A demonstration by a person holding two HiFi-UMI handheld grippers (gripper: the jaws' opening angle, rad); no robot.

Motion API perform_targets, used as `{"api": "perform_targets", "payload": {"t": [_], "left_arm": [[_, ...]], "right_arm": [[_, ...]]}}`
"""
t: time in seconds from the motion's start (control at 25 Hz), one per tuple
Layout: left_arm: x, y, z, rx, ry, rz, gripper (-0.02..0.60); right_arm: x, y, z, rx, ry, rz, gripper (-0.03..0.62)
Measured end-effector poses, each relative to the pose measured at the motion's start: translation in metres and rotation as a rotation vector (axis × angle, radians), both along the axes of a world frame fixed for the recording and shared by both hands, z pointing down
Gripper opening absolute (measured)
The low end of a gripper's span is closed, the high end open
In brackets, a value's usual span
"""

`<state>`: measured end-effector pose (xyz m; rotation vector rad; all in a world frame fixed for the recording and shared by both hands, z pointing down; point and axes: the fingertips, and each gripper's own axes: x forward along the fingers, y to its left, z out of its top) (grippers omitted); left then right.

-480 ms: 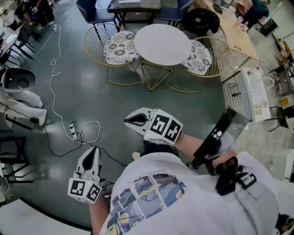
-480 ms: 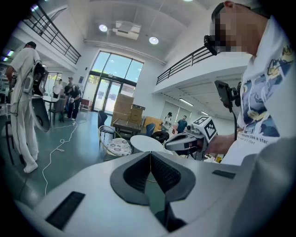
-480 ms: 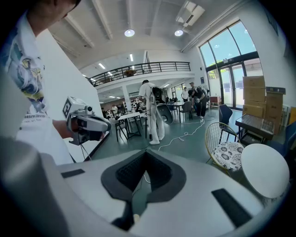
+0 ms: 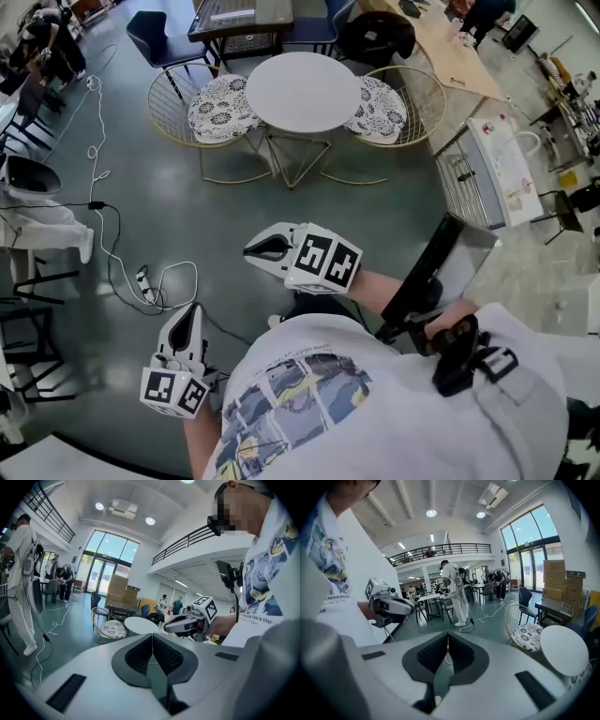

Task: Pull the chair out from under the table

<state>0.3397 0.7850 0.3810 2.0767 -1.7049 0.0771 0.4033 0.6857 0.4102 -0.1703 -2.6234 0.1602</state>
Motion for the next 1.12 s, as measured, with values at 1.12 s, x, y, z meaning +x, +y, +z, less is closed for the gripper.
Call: {"api": "perform_targets", "payload": {"t": [1.12], "left_arm": [[-0.262,-0.438,0.022,-0.129,-0.059,0.017,0.08]], "right_arm": [[-0.208,-0.436,-0.019,0.017,-0.099,0.231,0.175]]}}
